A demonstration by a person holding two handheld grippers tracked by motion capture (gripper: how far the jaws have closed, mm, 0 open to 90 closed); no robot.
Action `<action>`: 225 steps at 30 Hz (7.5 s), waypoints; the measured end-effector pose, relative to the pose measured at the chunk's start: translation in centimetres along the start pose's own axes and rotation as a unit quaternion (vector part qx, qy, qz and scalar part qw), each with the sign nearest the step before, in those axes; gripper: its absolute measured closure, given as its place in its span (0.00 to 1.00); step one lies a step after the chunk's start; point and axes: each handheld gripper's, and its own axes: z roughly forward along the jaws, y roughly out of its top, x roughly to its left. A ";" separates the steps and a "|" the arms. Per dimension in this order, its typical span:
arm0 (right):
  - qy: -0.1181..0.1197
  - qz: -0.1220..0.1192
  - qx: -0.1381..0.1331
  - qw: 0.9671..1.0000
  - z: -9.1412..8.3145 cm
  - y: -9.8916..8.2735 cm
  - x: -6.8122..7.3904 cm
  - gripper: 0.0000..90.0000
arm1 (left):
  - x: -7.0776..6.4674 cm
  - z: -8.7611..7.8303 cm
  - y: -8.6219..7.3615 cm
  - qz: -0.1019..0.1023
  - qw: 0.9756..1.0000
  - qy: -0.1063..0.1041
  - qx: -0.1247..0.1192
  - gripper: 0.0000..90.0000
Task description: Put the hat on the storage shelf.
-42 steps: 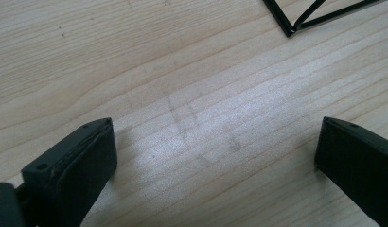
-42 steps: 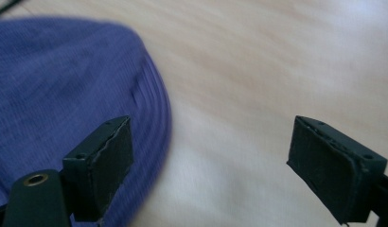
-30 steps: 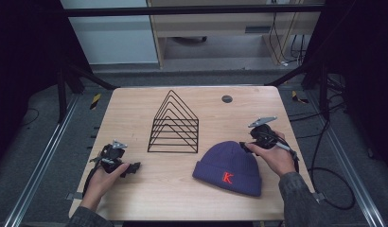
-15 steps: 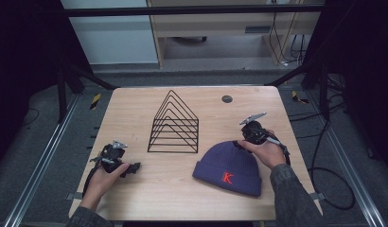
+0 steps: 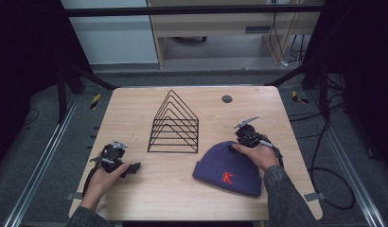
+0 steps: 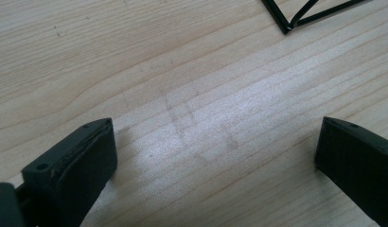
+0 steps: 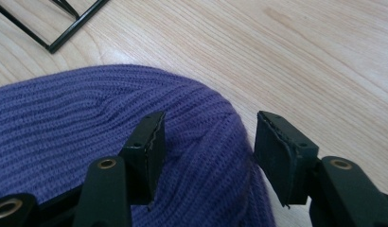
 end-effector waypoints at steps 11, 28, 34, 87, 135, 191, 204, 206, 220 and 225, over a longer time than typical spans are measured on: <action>0.002 -0.006 0.013 1.000 1.0 -0.2 0.4 0.72 | -0.1 0.1 0.0 -0.001 1.000 -0.002 -0.002 0.00; 0.002 -0.039 -0.055 0.998 -3.0 -0.8 2.5 0.87 | -0.3 0.0 0.0 0.007 1.000 -0.007 -0.003 0.00; 0.009 -0.061 -0.104 0.993 -6.2 -0.5 4.2 0.87 | -0.2 -0.2 0.0 0.018 1.000 -0.016 -0.011 0.06; -0.032 -0.110 -0.227 0.967 -18.9 6.9 4.9 0.88 | -1.4 -10.3 8.4 0.019 0.983 -0.074 -0.165 0.11; 0.009 -0.119 -0.282 0.952 -17.4 21.1 12.1 0.88 | -4.9 -12.9 15.9 0.108 0.964 -0.094 -0.224 0.12; 0.028 -0.117 -0.239 0.963 -11.9 22.2 12.8 0.87 | -1.7 -10.1 15.6 0.096 0.977 -0.060 -0.180 0.79; 0.041 -0.131 -0.228 0.964 -11.6 21.1 13.4 0.86 | -1.8 -9.3 14.4 0.097 0.978 -0.066 -0.172 0.79; 0.041 -0.135 -0.219 0.965 -11.3 20.8 13.5 0.86 | -1.9 -9.0 14.0 0.100 0.978 -0.070 -0.167 0.79; 0.055 -0.136 -0.206 0.967 -10.4 18.7 13.4 0.86 | -2.0 -7.7 12.5 0.084 0.978 -0.087 -0.167 0.79; 0.056 -0.137 -0.202 0.968 -10.0 18.6 13.6 0.86 | -1.9 -7.3 12.1 0.088 0.980 -0.082 -0.161 0.79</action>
